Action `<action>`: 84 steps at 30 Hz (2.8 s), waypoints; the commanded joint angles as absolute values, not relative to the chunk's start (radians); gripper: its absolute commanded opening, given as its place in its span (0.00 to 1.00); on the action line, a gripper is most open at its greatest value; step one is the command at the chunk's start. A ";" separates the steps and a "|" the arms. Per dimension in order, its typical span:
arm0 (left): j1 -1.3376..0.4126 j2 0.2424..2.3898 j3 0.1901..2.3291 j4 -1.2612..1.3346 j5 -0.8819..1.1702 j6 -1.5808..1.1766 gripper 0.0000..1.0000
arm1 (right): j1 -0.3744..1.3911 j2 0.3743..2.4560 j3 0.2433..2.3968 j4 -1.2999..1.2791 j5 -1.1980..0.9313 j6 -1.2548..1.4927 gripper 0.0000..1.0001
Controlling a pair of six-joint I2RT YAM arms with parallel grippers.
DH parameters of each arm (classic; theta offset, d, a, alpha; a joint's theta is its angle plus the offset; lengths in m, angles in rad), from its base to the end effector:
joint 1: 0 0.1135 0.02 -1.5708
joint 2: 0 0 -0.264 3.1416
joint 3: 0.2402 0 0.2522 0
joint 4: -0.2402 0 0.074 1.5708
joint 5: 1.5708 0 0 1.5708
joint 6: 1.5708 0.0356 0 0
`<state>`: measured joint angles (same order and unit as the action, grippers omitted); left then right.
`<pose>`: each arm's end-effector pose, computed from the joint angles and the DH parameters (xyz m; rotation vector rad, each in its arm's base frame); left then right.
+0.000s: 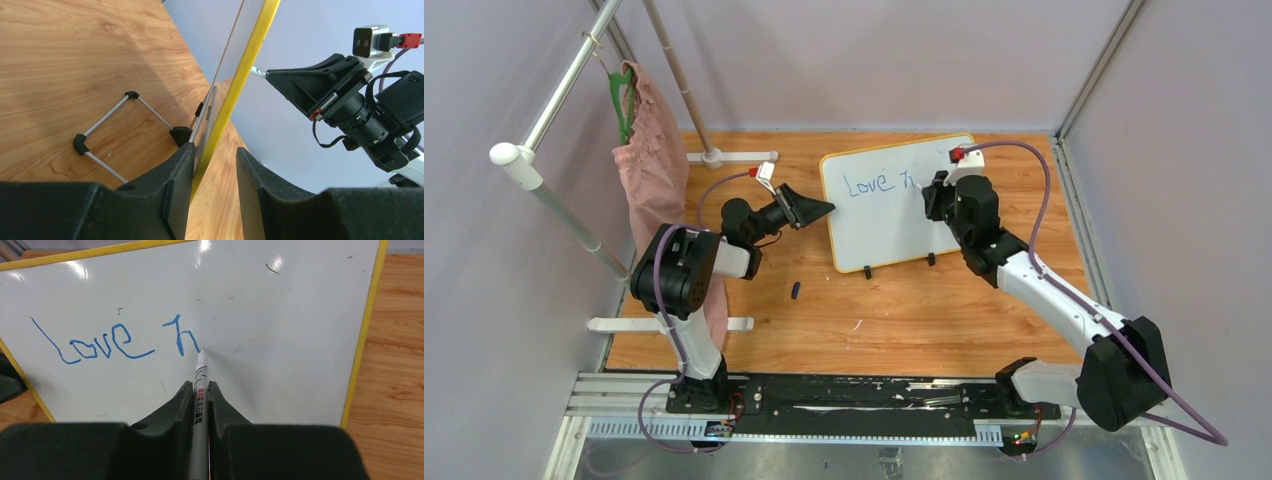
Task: Write a sentence on the whiteboard
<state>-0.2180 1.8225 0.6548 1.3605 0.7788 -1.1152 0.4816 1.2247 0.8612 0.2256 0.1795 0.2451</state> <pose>0.3212 -0.0968 0.1864 0.0225 1.6530 -1.5880 0.2588 0.1281 0.3158 -0.0689 1.7203 0.3868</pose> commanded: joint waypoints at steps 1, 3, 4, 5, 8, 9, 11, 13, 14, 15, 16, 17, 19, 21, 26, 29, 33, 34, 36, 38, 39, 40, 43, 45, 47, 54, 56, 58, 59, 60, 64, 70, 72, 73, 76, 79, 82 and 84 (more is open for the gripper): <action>-0.224 1.821 0.663 1.414 0.795 -1.117 0.41 | 0.459 1.235 0.906 0.256 0.178 0.260 0.00; -0.224 1.820 0.662 1.414 0.796 -1.117 0.41 | 0.455 1.237 0.905 0.258 0.178 0.262 0.00; -0.225 1.820 0.661 1.414 0.795 -1.116 0.41 | 0.452 1.239 0.905 0.258 0.178 0.263 0.00; -0.225 1.819 0.661 1.414 0.796 -1.115 0.41 | 0.449 1.239 0.904 0.258 0.179 0.264 0.00; -0.225 1.819 0.662 1.414 0.795 -1.117 0.41 | 0.441 1.240 0.901 0.258 0.181 0.267 0.00; -0.225 1.819 0.661 1.413 0.795 -1.115 0.41 | 0.438 1.240 0.900 0.258 0.181 0.266 0.00; -0.225 1.819 0.661 1.413 0.795 -1.115 0.41 | 0.434 1.242 0.902 0.256 0.183 0.266 0.00; -0.225 1.818 0.661 1.414 0.795 -1.115 0.41 | 0.429 1.244 0.906 0.255 0.183 0.266 0.00; -0.225 1.818 0.661 1.414 0.795 -1.116 0.41 | 0.427 1.243 0.908 0.255 0.183 0.267 0.00; -0.225 1.818 0.662 1.414 0.795 -1.117 0.41 | 0.425 1.245 0.909 0.255 0.183 0.266 0.00; -0.225 1.818 0.661 1.414 0.795 -1.116 0.41 | 0.424 1.245 0.913 0.253 0.183 0.266 0.00; -0.225 1.818 0.661 1.414 0.795 -1.116 0.41 | 0.422 1.247 0.916 0.253 0.182 0.266 0.00; -0.225 1.818 0.661 1.414 0.795 -1.117 0.41 | 0.421 1.247 0.923 0.252 0.182 0.267 0.00; -0.225 1.818 0.661 1.414 0.795 -1.116 0.41 | 0.420 1.250 0.929 0.252 0.181 0.265 0.00; -0.225 1.819 0.661 1.414 0.795 -1.117 0.41 | 0.420 1.259 0.943 0.254 0.158 0.263 0.00; -0.226 1.819 0.662 1.414 0.795 -1.116 0.41 | 0.421 1.265 0.942 0.256 0.136 0.269 0.00; -0.227 1.819 0.661 1.414 0.795 -1.116 0.41 | 0.423 1.268 0.930 0.256 0.115 0.275 0.00; -0.227 1.820 0.661 1.414 0.795 -1.116 0.41 | 0.424 1.268 0.929 0.256 0.112 0.277 0.00; -0.227 1.820 0.661 1.414 0.795 -1.115 0.41 | 0.426 1.268 0.923 0.256 0.106 0.280 0.00; -0.227 1.819 0.661 1.414 0.795 -1.115 0.41 | 0.430 1.266 0.916 0.255 0.102 0.284 0.00; -0.227 1.820 0.661 1.414 0.795 -1.116 0.41 | 0.433 1.265 0.911 0.255 0.101 0.283 0.00; -0.227 1.819 0.661 1.414 0.795 -1.115 0.41 | 0.435 1.263 0.907 0.253 0.101 0.284 0.00; -0.227 1.819 0.662 1.414 0.795 -1.116 0.41 | 0.437 1.259 0.889 0.249 0.105 0.287 0.00; -0.227 1.819 0.663 1.414 0.795 -1.117 0.41 | 0.437 1.253 0.875 0.246 0.106 0.290 0.00; -0.227 1.819 0.663 1.414 0.795 -1.117 0.41 | 0.437 1.249 0.862 0.243 0.109 0.294 0.00; -0.228 1.817 0.661 1.416 0.795 -1.118 0.41 | 0.437 1.234 0.830 0.230 0.131 0.295 0.00; -0.229 1.816 0.661 1.416 0.795 -1.118 0.41 | 0.437 1.232 0.830 0.220 0.140 0.289 0.00; -0.229 1.815 0.660 1.416 0.795 -1.118 0.41 | 0.436 1.228 0.828 0.213 0.153 0.287 0.00; -0.229 1.813 0.660 1.416 0.795 -1.117 0.41 | 0.436 1.224 0.826 0.211 0.160 0.286 0.00; -0.229 1.812 0.660 1.416 0.796 -1.118 0.41 | 0.434 1.222 0.825 0.208 0.167 0.284 0.00; -0.229 1.812 0.659 1.414 0.796 -1.117 0.41 | 0.426 1.213 0.825 0.196 0.187 0.282 0.00; -0.229 1.810 0.658 1.414 0.796 -1.117 0.41 | 0.407 1.212 0.841 0.183 0.198 0.289 0.00; -0.229 1.811 0.658 1.414 0.796 -1.118 0.41 | 0.402 1.211 0.847 0.183 0.202 0.288 0.00; -0.229 1.810 0.658 1.413 0.796 -1.117 0.41 | 0.401 1.210 0.847 0.183 0.202 0.289 0.00; -0.229 1.809 0.658 1.414 0.796 -1.117 0.41 | 0.394 1.198 0.847 0.183 0.208 0.291 0.00; -0.229 1.810 0.658 1.413 0.795 -1.118 0.41 | 0.389 1.184 0.843 0.186 0.199 0.292 0.00; -0.229 1.809 0.658 1.414 0.796 -1.118 0.41 | 0.389 1.155 0.815 0.226 0.182 0.295 0.00; -0.229 1.807 0.658 1.414 0.796 -1.117 0.41 | 0.390 1.125 0.777 0.294 0.186 0.284 0.00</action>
